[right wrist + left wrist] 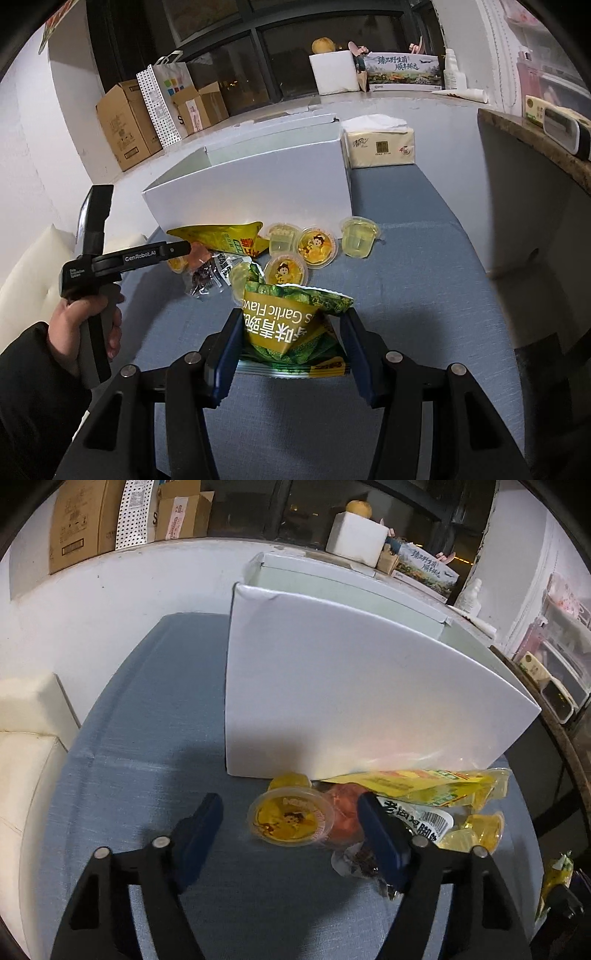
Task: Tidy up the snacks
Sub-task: 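Drop the green bag into the box while the left gripper carries a yellow jelly cup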
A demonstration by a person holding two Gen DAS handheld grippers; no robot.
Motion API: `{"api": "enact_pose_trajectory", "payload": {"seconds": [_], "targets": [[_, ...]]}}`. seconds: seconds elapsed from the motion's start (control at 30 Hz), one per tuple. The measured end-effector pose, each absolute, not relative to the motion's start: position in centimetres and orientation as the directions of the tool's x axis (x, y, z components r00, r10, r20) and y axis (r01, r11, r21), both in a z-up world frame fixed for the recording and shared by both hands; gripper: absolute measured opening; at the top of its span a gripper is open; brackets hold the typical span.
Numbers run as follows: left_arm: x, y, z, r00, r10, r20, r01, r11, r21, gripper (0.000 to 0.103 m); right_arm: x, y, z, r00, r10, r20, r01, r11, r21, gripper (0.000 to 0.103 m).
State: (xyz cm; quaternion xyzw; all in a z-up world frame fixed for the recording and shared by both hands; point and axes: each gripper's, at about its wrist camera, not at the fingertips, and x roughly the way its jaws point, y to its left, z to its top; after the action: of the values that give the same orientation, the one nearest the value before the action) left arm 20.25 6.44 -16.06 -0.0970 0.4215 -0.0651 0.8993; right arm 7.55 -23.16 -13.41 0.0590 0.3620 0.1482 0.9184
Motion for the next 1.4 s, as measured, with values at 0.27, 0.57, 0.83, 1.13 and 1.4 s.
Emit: {"api": "enact_pose_trajectory", "payload": {"seconds": [0.27, 0.57, 0.83, 1.13, 1.4], "targets": [[19.7, 6.5, -15.1, 0.655, -0.202, -0.728, 0.059, 0.974, -0.218, 0.051, 7.2, -22.6, -13.3, 0.694, 0.324, -0.643, -0.244, 0.946, 0.213, 0.057], [15.5, 6.0, -10.6, 0.728, -0.226, -0.648, 0.121, 0.972, -0.203, 0.051, 6.9, -21.6, -12.3, 0.700, 0.347, -0.624, -0.272, 0.938, 0.216, 0.057], [13.1, 5.4, -4.7, 0.790, -0.250, -0.559, 0.190, 0.968, -0.164, 0.051, 7.8, -20.2, -9.6, 0.719, 0.381, -0.582, -0.314, 0.924, 0.217, 0.057], [16.9, 4.7, -0.2, 0.822, -0.224, -0.524, 0.202, 0.974, -0.101, 0.051, 14.1, -19.0, -3.3, 0.773, 0.396, -0.496, -0.349, 0.918, 0.189, 0.057], [23.0, 4.0, 0.8, 0.820, -0.201, -0.535, 0.195, 0.978, -0.069, 0.051, 22.6, -18.4, -1.5, 0.768, 0.374, -0.519, -0.325, 0.927, 0.187, 0.057]]}}
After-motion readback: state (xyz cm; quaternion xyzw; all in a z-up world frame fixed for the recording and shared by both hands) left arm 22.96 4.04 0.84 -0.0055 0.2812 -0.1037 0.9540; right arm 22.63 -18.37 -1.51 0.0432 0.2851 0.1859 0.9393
